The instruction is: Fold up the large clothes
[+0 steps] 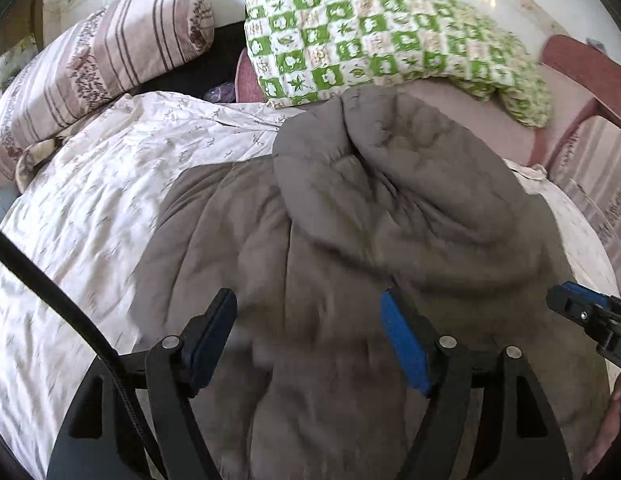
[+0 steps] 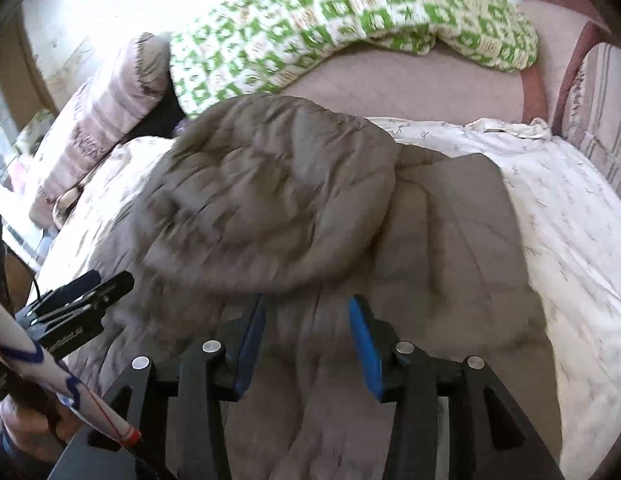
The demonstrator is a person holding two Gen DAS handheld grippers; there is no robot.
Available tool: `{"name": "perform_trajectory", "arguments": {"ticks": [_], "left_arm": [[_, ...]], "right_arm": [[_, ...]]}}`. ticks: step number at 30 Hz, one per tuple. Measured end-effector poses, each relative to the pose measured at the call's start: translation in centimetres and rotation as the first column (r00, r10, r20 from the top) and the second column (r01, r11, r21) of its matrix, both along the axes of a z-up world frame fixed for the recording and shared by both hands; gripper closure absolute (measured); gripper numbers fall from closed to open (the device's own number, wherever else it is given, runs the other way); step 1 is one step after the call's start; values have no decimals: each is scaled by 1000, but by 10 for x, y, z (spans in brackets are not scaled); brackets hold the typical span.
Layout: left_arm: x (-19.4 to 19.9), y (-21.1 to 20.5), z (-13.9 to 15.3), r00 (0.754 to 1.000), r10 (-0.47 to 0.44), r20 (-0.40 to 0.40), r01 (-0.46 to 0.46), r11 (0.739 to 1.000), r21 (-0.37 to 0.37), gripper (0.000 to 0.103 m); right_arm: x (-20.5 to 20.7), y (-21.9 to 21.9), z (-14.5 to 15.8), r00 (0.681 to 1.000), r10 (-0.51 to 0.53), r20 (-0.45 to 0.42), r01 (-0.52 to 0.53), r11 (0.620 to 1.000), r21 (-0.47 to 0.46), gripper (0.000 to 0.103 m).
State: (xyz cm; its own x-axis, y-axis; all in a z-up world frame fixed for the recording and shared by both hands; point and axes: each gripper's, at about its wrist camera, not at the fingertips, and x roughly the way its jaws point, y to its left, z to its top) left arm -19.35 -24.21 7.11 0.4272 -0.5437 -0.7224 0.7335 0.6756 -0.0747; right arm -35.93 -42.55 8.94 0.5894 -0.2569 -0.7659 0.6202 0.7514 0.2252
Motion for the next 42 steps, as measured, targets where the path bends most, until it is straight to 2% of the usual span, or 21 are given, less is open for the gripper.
{"name": "perform_trajectory", "arguments": {"ticks": [5, 9, 18, 21, 24, 28, 33, 42], "left_arm": [[-46, 44, 10, 1000, -21, 14, 21, 1000, 5, 29], [-91, 81, 13, 998, -40, 52, 39, 999, 24, 29], [-151, 147, -25, 999, 21, 37, -24, 996, 86, 29], [-157, 160, -44, 999, 41, 9, -41, 994, 104, 29], [-163, 167, -52, 998, 40, 38, -44, 993, 113, 29], [-163, 168, -56, 998, 35, 44, -40, 993, 109, 27], [-163, 167, -61, 997, 44, 57, -50, 993, 104, 21], [-166, 170, -66, 993, 70, 90, -78, 993, 88, 14]], "right_arm": [[-38, 57, 7, 998, 57, -3, -57, 998, 35, 53], [-63, 103, 6, 996, 86, -27, -85, 996, 22, 51], [-111, 158, -13, 997, 66, -43, -66, 998, 14, 49], [-118, 166, -21, 997, 46, -58, -47, 999, -3, 49], [-121, 173, -33, 996, 35, -80, -36, 999, -11, 49], [-122, 182, -45, 993, 40, -115, -50, 995, -81, 44], [-121, 185, -53, 991, 43, -124, -56, 993, -99, 36], [-122, 193, -58, 991, 35, -126, -55, 985, -162, 30]]}}
